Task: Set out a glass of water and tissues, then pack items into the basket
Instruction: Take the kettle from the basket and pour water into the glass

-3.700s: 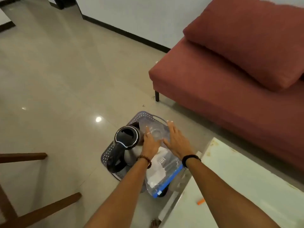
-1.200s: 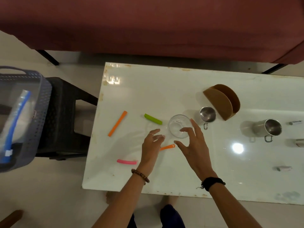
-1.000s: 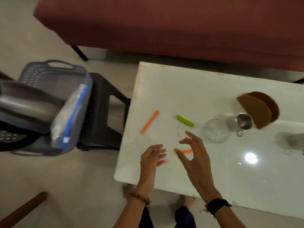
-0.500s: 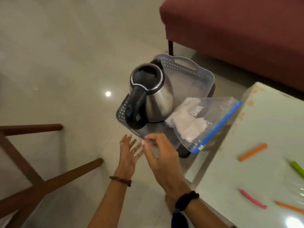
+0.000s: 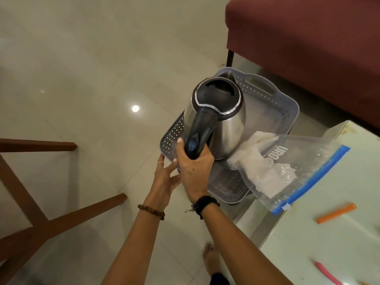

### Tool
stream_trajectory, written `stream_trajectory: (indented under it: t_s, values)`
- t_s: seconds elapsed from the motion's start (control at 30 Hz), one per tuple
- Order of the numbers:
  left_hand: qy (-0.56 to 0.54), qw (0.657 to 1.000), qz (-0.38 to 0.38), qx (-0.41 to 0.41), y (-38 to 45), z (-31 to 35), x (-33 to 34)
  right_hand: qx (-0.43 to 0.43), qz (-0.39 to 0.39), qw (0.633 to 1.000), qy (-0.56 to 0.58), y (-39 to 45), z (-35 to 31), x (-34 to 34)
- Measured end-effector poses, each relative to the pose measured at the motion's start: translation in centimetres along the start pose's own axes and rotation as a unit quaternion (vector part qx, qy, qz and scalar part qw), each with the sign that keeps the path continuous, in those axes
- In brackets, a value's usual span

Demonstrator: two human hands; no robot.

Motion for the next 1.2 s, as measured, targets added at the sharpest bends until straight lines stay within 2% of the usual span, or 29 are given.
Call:
stream_trajectory:
  t_s: [0.13, 0.3, 0.37, 0.47, 0.53, 0.57, 0.63, 0.73, 0.83, 0.97, 1.07, 1.2]
  values:
    - [0.049, 0.998, -0.006, 0.023, 0.1, -0.2, -0.4, -0.092, 0.004, 0.993, -0.078, 0.2, -3.0, -1.4]
    - [0.106, 0.994, 0.027, 0.006, 0.0, -0.4, 0.3, -0.146, -0.026, 0.985, -0.091, -1.9, -4.4, -3.9]
    - [0.126, 0.989, 0.061, 0.044, -0.6, 0.1, 0.9, -0.188, -0.031, 0.977, -0.101, -3.3, -5.5, -5.4]
    - [0.240, 0.940, 0.163, 0.180, -3.3, 2.0, 0.8, -0.232, -0.040, 0.966, -0.108, -5.7, -7.8, -8.5]
    - [0.326, 0.898, 0.171, 0.241, -6.0, 2.7, 1.5, -0.246, -0.056, 0.962, -0.099, -8.0, -9.6, -11.2]
    - [0.358, 0.883, 0.159, 0.258, -7.7, 2.8, 2.3, -0.252, -0.066, 0.961, -0.090, -9.2, -10.5, -12.8]
    - [0.303, 0.897, 0.146, 0.286, -11.2, 2.1, 4.6, -0.256, -0.072, 0.962, -0.059, -11.5, -12.2, -16.6]
    - [0.284, 0.889, 0.128, 0.335, -17.8, 0.1, 9.8, -0.193, -0.070, 0.979, -0.008, -14.8, -14.1, -24.0]
    - [0.277, 0.892, 0.069, 0.351, -22.9, -3.3, 14.9, -0.175, -0.041, 0.983, -0.036, -18.0, -15.6, -32.1]
    - [0.277, 0.904, -0.033, 0.323, -27.9, -9.9, 22.3, -0.129, 0.013, 0.984, -0.121, -21.6, -16.5, -42.5]
    - [0.284, 0.909, -0.101, 0.288, -30.8, -14.9, 27.8, -0.071, 0.082, 0.981, -0.162, -24.0, -15.6, -50.0]
    - [0.319, 0.891, -0.190, 0.263, -33.3, -20.8, 33.0, 0.001, 0.148, 0.970, -0.191, -26.8, -14.0, -58.1]
Point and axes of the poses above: each hand's wrist, its own y-axis towards the middle knuckle, its own x-axis out of the palm, z = x × y, the point moved 5 cm from there along y, towards the middle knuckle, and after that the axes turned 10 degrees about x, right-handed, at the moved point
